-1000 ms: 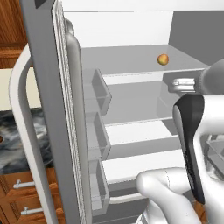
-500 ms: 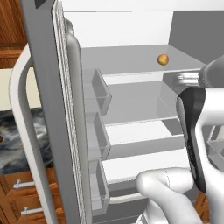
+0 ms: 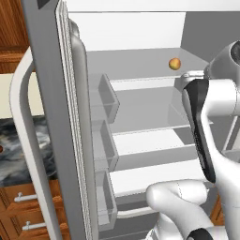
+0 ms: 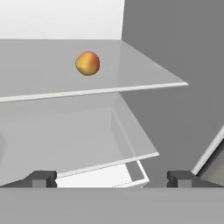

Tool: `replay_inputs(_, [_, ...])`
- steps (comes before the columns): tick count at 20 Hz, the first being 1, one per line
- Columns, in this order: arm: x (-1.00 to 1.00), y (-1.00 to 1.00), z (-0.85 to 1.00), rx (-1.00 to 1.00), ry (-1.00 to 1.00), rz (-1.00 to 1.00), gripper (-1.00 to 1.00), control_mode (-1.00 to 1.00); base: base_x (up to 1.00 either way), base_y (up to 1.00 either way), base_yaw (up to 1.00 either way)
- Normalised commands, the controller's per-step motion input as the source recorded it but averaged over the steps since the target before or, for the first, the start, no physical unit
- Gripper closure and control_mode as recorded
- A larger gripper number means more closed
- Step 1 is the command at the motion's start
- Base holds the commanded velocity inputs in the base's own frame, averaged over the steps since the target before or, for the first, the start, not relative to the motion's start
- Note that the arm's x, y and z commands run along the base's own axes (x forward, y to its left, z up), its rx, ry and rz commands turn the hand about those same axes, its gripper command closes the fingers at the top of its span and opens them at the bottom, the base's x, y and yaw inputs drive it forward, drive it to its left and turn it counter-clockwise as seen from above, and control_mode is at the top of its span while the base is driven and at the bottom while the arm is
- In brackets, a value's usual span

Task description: Open the fridge, remove the mango, lemon wedge, and chicken drumstick, and place them on any counter.

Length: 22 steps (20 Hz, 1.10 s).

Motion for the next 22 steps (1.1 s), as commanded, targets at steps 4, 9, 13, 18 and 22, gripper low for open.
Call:
replay_inputs(4, [0.49, -0.05, 0.00, 0.00, 0.06, 0.00, -1.00, -1.00, 0.00, 0.00, 0.00])
replay_inputs(9, [0.57, -0.04, 0.00, 0.00, 0.01, -0.01, -1.00, -1.00, 0.00, 0.00, 0.00])
replay_inputs(13, [0.57, -0.01, 0.00, 0.00, 0.00, -0.02, -1.00, -1.00, 0.00, 0.00, 0.00])
replay_inputs(18, [0.51, -0.01, 0.00, 0.00, 0.00, -0.05, -1.00, -1.00, 0.00, 0.00, 0.00])
replay_inputs(22, [0.51, -0.03, 0.00, 0.00, 0.00, -0.04, -1.00, -1.00, 0.00, 0.00, 0.00])
